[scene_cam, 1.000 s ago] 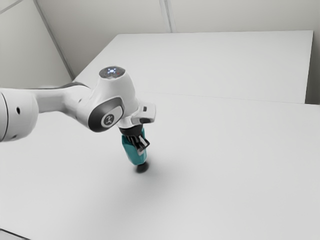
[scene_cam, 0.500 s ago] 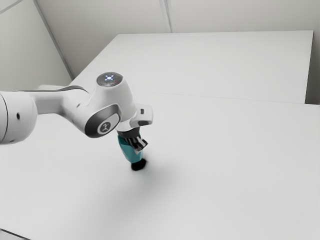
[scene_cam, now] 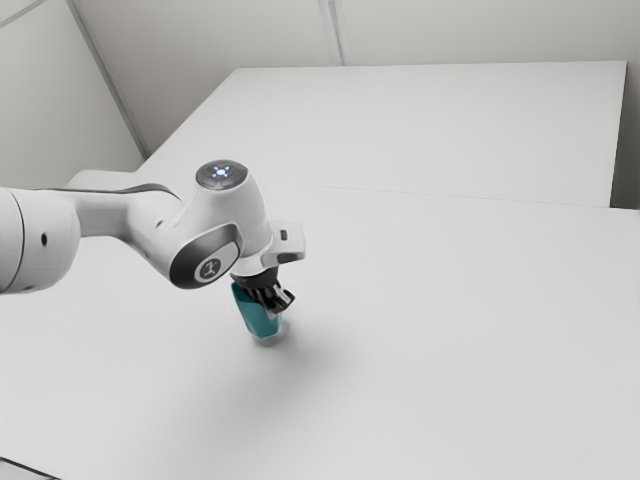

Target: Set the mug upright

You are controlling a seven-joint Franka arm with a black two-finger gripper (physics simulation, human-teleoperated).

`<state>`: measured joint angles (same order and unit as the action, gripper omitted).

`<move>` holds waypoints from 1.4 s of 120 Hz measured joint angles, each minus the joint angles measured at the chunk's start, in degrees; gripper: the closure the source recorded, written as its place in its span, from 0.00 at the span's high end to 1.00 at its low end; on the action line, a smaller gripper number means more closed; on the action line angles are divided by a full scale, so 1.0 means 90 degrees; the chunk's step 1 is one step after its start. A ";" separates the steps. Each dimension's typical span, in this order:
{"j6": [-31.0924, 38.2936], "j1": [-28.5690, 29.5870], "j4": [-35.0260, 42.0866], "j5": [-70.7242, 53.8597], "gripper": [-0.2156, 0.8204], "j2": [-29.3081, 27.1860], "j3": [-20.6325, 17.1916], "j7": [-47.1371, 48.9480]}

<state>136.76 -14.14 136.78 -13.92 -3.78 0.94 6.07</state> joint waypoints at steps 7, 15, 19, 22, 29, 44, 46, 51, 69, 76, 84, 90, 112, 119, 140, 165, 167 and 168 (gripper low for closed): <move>0.0008 0.0002 0.0007 0.0011 0.07 0.0005 0.0001 0.0047; 0.0037 -0.0003 0.0037 0.0025 0.12 0.0009 0.0002 0.0091; 0.0049 -0.0006 0.0047 0.0029 0.15 0.0007 0.0002 0.0111; 0.0057 -0.0008 0.0051 0.0032 0.17 0.0004 0.0002 0.0126; 0.0072 -0.0011 0.0051 0.0038 0.22 -0.0005 0.0002 0.0157; 0.0092 -0.0012 0.0008 0.0052 0.33 -0.0066 0.0002 0.0213; 0.0093 -0.0009 -0.0005 0.0053 0.36 -0.0074 0.0000 0.0218; 0.0095 -0.0008 -0.0028 0.0060 0.41 -0.0093 -0.0004 0.0228; 0.0057 -0.0012 -0.0163 0.0100 0.59 -0.0216 -0.0007 0.0255; -0.0071 -0.0008 -0.0345 0.0134 0.63 -0.0218 -0.0017 0.0264; -0.0363 -0.0011 -0.0639 0.0255 0.67 -0.0208 -0.0031 0.0275; -0.0599 -0.0006 -0.0822 0.0354 0.69 -0.0195 -0.0041 0.0283; -0.1412 0.0270 -0.1418 0.0913 0.73 -0.0102 -0.0062 0.0300; -0.1680 0.0364 -0.1588 0.1093 0.74 -0.0062 -0.0068 0.0302; -0.2475 0.0552 -0.2239 0.1356 0.76 0.0086 -0.0067 0.0305; -0.3156 0.0613 -0.2853 0.1506 0.76 0.0293 -0.0038 0.0310; -0.3201 0.0622 -0.2909 0.1512 0.76 0.0314 -0.0037 0.0311; -0.3224 0.0626 -0.2936 0.1514 0.77 0.0324 -0.0037 0.0311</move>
<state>107.74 -8.50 110.36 -0.30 -0.87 0.61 8.87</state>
